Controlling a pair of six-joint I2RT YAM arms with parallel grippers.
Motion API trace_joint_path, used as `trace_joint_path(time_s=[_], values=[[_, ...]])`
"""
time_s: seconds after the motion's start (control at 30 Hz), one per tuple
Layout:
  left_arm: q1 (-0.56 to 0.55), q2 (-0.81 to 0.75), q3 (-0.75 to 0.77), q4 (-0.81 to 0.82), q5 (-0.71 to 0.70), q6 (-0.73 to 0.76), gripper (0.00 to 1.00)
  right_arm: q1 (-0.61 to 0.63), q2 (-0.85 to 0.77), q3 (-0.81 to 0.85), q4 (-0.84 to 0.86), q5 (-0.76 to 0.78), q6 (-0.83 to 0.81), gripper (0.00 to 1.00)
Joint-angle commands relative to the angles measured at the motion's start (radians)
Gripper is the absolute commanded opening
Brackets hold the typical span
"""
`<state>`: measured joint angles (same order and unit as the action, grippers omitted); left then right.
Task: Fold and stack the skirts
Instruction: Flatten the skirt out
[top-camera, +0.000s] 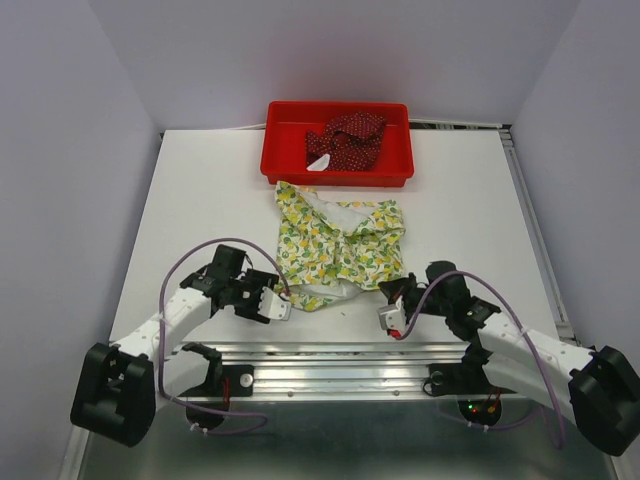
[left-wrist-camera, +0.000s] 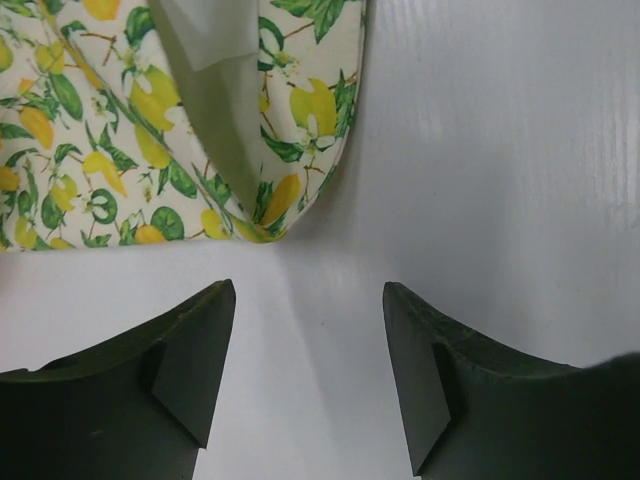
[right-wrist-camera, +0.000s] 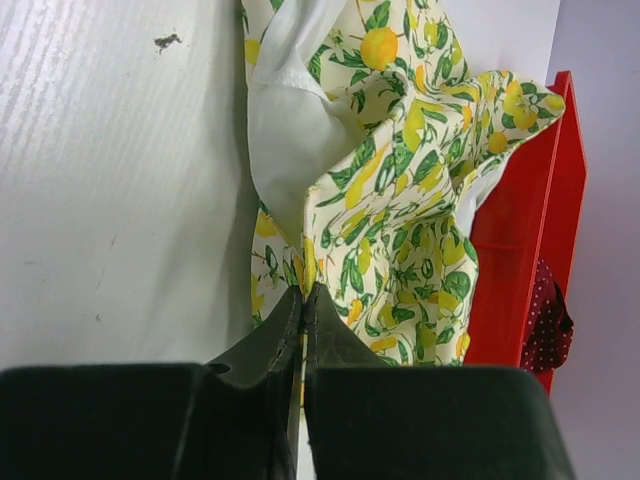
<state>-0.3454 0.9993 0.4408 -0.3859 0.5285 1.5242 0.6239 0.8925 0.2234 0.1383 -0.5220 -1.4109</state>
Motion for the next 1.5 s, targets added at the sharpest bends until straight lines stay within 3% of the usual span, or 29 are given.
trace_joint_path(time_s=[0.0,0.3,0.43,0.47,0.53,0.67,0.7,0.73,0.77,0.8,0.93,1.07,1.13,1.27,1.47], values=[[-0.026,0.077,0.048,0.039,0.053,0.089,0.72,0.010,0.008,0.063,0.015,0.014,0.047,0.01],[-0.090,0.147,0.047,0.137,0.060,0.064,0.72,0.010,-0.004,0.079,-0.012,0.030,0.072,0.01],[-0.107,0.157,0.044,0.156,0.057,0.050,0.65,0.010,0.000,0.083,-0.012,0.036,0.087,0.01],[-0.113,0.157,0.039,0.169,0.057,0.041,0.61,0.010,0.002,0.088,-0.011,0.036,0.095,0.01],[-0.115,0.156,0.039,0.183,0.060,0.021,0.44,0.010,0.005,0.099,-0.012,0.042,0.110,0.01],[-0.113,0.150,0.090,0.200,0.045,-0.132,0.15,0.010,0.000,0.148,-0.022,0.117,0.217,0.01],[-0.086,0.144,0.131,0.179,0.048,-0.222,0.04,0.010,-0.015,0.160,-0.041,0.169,0.252,0.01],[-0.054,0.141,0.153,0.150,0.065,-0.246,0.01,0.010,-0.027,0.172,-0.054,0.195,0.272,0.01],[0.018,0.122,0.189,0.112,0.092,-0.296,0.00,-0.004,-0.058,0.195,-0.068,0.233,0.306,0.01],[0.019,0.108,0.190,0.102,0.093,-0.297,0.00,-0.018,-0.076,0.206,-0.086,0.234,0.306,0.01],[0.266,0.071,0.300,0.047,0.174,-0.374,0.00,-0.094,-0.148,0.263,-0.221,0.279,0.378,0.01],[0.385,0.085,0.349,-0.030,0.188,-0.374,0.00,-0.222,-0.184,0.304,-0.285,0.287,0.412,0.01],[0.404,0.090,0.354,-0.031,0.186,-0.380,0.00,-0.288,-0.188,0.315,-0.301,0.254,0.449,0.01],[0.408,0.079,0.363,-0.010,0.211,-0.426,0.00,-0.297,-0.159,0.361,-0.301,0.264,0.536,0.01],[0.407,0.071,0.488,0.047,0.189,-0.620,0.00,-0.297,-0.078,0.517,-0.298,0.304,0.610,0.01]])
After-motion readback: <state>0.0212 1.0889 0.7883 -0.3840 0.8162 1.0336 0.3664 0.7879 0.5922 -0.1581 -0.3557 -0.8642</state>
